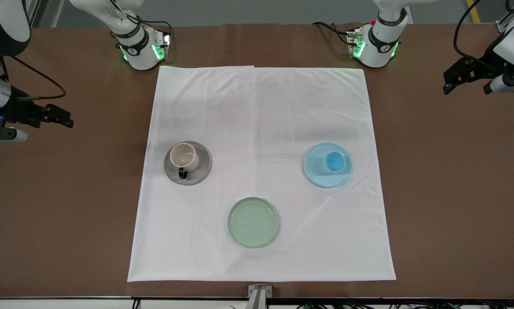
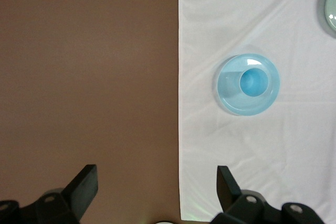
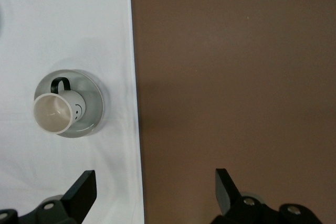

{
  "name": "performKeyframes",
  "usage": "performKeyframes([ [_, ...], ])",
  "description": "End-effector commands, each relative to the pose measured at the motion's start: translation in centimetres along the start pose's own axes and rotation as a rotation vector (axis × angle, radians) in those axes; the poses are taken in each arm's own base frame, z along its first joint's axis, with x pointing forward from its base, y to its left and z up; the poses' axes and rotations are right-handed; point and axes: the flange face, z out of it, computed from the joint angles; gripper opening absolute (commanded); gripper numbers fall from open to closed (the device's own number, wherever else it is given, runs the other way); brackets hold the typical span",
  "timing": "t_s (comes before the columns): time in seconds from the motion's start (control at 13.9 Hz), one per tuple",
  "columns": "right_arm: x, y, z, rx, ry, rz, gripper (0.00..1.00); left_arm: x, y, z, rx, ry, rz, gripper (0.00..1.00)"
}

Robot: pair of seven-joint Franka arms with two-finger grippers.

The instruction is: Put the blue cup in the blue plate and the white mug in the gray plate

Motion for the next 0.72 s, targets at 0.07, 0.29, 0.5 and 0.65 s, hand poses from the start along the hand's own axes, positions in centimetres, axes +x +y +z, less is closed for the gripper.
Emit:
performKeyframes([
  [0.07, 0.9, -0.3, -5.9, -0.003, 0.110, -0.004, 1.00, -0.1, -0.1, -0.6, -0.020, 0.010, 0.012, 1.00],
  [0.29, 0.9, -0.3, -7.4, 0.001, 0.137, -0.003, 1.00, -0.1, 0.1, -0.6, -0.020, 0.010, 0.013, 1.00],
  [0.5, 0.7, 0.1, -8.6, -0.009, 0.153, 0.000, 1.00, -0.2, 0.1, -0.4, -0.020, -0.004, 0.014, 1.00],
  [0.65, 0.7, 0.2, -9.3, -0.011, 0.166, 0.003, 1.00, -0.1, 0.3, -0.2, -0.021, -0.010, 0.014, 1.00],
])
